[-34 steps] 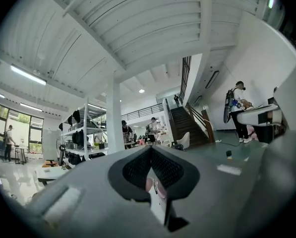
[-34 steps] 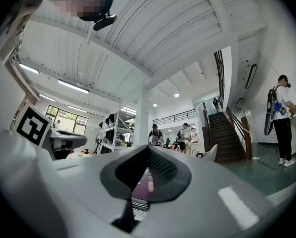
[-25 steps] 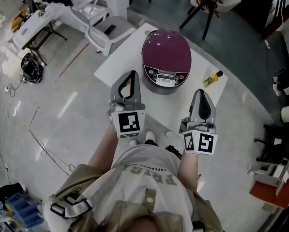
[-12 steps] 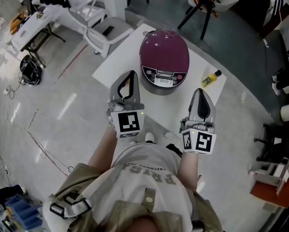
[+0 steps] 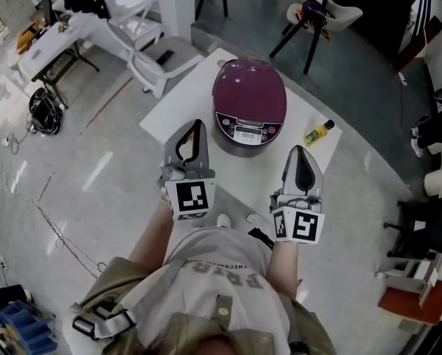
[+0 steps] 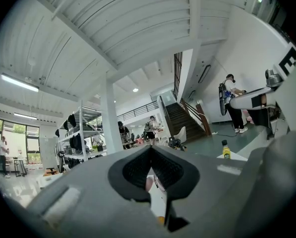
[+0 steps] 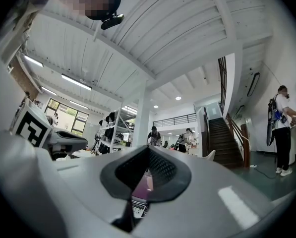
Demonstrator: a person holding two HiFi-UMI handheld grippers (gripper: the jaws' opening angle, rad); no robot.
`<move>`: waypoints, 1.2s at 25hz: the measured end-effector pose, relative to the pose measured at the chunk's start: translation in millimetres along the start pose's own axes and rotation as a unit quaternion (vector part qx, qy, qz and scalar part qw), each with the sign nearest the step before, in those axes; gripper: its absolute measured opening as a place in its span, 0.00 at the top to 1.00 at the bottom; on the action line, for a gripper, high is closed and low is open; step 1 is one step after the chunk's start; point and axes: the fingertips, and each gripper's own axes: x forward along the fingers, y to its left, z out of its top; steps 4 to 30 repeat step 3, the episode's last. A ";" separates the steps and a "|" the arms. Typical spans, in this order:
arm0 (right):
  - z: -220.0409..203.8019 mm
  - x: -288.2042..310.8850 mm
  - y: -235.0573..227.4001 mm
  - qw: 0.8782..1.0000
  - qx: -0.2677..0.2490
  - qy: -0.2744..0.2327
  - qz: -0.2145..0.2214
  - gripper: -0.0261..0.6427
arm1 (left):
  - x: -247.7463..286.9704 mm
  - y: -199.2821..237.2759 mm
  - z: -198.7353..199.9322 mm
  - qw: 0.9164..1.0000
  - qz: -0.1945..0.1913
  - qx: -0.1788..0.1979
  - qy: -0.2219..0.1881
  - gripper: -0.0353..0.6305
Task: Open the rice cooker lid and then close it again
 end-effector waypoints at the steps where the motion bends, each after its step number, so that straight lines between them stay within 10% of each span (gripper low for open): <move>1: -0.5 -0.8 1.7 1.000 -0.001 0.001 0.001 0.96 | -1.8 -0.3 -0.8 1.000 -0.001 0.001 0.001 0.93; 30: -1.7 -2.6 5.3 1.000 -0.004 0.004 0.004 0.96 | -5.7 -0.5 -2.4 1.000 -0.003 0.002 0.003 0.93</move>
